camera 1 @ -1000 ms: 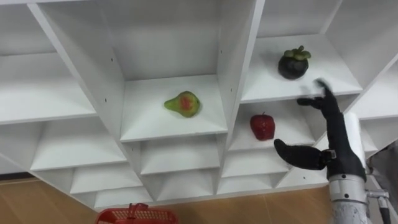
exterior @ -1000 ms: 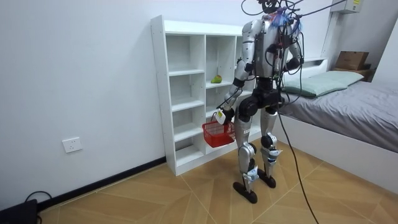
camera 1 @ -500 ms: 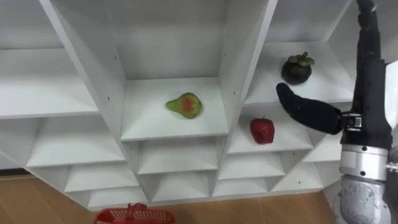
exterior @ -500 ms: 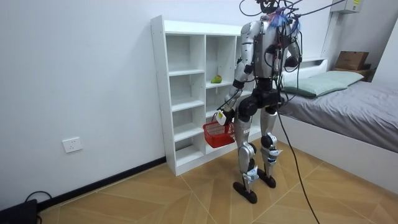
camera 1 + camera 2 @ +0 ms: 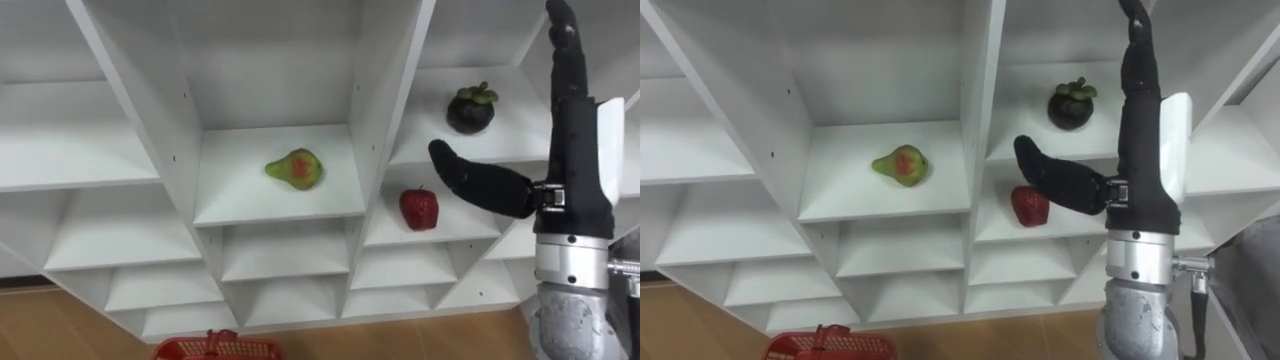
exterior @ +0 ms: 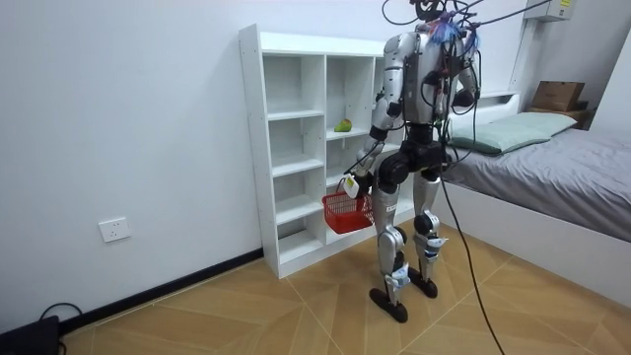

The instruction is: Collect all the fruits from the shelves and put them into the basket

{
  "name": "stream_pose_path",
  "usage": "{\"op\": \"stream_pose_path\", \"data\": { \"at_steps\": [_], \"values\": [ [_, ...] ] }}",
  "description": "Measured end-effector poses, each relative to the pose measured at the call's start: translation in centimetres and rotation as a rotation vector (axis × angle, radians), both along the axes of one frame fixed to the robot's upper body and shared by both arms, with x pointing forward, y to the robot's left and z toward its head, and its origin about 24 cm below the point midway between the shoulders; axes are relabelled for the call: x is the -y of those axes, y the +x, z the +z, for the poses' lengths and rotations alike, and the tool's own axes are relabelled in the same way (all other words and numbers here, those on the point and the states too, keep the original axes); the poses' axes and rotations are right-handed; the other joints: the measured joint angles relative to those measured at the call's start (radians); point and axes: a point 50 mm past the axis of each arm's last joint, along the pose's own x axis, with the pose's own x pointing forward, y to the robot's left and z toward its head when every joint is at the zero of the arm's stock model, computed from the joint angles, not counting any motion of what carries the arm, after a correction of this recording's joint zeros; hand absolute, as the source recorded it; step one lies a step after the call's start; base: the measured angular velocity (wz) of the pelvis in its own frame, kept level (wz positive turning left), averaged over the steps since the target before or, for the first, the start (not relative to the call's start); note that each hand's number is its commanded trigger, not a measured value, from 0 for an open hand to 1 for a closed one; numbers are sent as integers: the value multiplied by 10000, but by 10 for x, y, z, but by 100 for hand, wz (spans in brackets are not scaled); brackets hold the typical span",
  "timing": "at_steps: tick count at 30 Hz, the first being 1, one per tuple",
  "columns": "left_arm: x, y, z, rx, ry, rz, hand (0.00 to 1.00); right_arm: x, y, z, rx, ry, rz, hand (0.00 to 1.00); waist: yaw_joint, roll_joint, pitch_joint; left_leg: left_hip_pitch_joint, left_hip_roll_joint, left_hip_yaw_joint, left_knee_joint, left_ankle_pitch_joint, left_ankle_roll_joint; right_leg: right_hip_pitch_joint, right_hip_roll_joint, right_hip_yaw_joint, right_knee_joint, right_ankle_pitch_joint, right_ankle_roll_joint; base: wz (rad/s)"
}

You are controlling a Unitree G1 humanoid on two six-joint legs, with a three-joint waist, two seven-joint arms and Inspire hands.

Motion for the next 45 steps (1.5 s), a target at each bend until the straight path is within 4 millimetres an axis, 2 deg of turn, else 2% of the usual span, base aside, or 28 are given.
{"op": "stream_pose_path", "data": {
  "at_steps": [11,14,16,21,24,29,35,45],
  "values": [
    [0,0,0,-20,12,-18,100,0,0,-1,-92,121,50,0,-20,41,27,3,1,-3,0,0,0,12,0,-14,0,8,-2,0],
    [0,1,0,-4,14,-44,100,1,0,-2,-174,242,45,0,-29,105,68,-25,4,-6,5,0,0,18,-3,-40,-4,31,-4,0],
    [0,1,0,4,19,-69,100,3,1,-6,-347,255,-3,0,-32,161,95,-35,4,-5,5,0,0,24,-4,-43,-5,35,-4,0],
    [0,1,1,39,39,-95,100,10,3,-19,-951,264,-259,0,-25,231,107,-35,4,-8,5,1,2,38,-12,-76,-10,34,-3,0],
    [0,3,1,83,116,-254,100,14,4,-17,-946,170,-344,0,-12,248,116,6,3,-9,7,5,5,39,-15,-77,-16,34,-3,0],
    [1,6,2,141,155,-286,100,20,10,-19,-1031,266,-521,0,-58,209,110,33,3,-35,6,5,6,76,-21,-101,-10,35,-3,1],
    [1,6,2,130,140,-282,100,32,16,-30,-1510,715,-961,0,-46,58,138,-16,2,-80,13,7,5,99,-25,-151,-28,34,-3,2],
    [1,5,2,91,77,-330,100,34,17,-33,-1710,699,-986,0,-41,-45,76,-36,0,-169,21,7,5,185,-22,-213,-133,36,-4,2]
  ]
}}
